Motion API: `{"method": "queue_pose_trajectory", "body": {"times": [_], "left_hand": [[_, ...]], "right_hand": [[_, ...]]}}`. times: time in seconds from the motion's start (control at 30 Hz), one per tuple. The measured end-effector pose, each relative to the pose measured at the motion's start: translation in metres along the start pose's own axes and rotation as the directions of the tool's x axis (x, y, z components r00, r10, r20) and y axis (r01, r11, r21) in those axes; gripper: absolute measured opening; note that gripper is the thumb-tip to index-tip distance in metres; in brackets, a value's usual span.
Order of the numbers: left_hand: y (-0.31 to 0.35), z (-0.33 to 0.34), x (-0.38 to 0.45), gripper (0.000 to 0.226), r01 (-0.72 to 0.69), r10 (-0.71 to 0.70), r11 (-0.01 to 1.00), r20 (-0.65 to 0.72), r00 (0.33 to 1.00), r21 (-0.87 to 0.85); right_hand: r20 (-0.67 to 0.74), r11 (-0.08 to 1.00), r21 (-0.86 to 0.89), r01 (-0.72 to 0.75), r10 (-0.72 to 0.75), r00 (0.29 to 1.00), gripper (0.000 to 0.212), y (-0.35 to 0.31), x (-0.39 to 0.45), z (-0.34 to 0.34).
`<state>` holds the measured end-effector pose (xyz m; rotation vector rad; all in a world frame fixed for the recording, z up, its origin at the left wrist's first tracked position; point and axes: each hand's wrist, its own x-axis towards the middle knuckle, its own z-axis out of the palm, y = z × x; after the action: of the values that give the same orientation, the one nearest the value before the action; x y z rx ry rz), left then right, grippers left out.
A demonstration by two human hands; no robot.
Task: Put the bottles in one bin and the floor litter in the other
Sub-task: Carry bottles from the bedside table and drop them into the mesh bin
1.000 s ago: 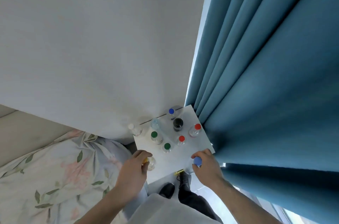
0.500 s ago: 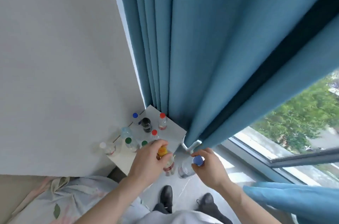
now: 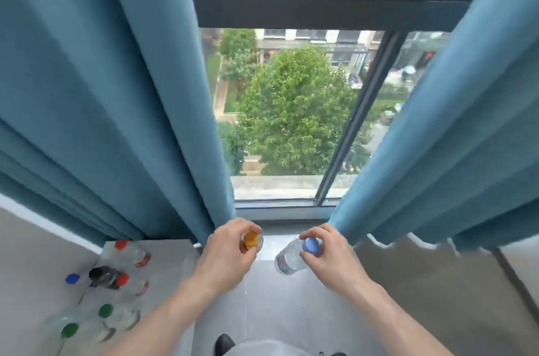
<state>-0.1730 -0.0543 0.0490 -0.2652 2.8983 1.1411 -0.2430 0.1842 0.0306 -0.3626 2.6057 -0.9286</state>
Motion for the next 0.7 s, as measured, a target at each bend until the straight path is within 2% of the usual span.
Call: {"method": "queue_pose_trajectory", "body": {"times": [0.23, 0.37, 0.53, 0.7], "left_hand": [[0.145, 0.110, 0.039, 0.034, -0.175, 0.172, 0.985, 0.146, 0.974, 0.006], [0.224, 0.170, 0.052, 0.033, -0.286, 0.279, 0.958, 0.218, 0.935, 0.001], [0.311, 0.233, 0.065, 0.024, -0.474, 0.446, 0.881, 0.329, 0.832, 0.006], [0.387, 0.293, 0.078, 0.018, -0.570, 0.539, 0.818, 0.439, 0.719, -0.070]], "right_hand": [[-0.168, 0.987, 0.087, -0.134, 0.147, 0.975, 0.021, 0.129, -0.061, -0.119], [-0.244, 0.971, 0.142, -0.194, 0.225, 0.943, 0.021, 0.195, -0.096, -0.175], [-0.358, 0.930, 0.215, -0.299, 0.360, 0.862, 0.022, 0.259, -0.146, -0.228], [-0.458, 0.867, 0.302, -0.397, 0.497, 0.737, 0.021, 0.310, -0.197, -0.264]]}}
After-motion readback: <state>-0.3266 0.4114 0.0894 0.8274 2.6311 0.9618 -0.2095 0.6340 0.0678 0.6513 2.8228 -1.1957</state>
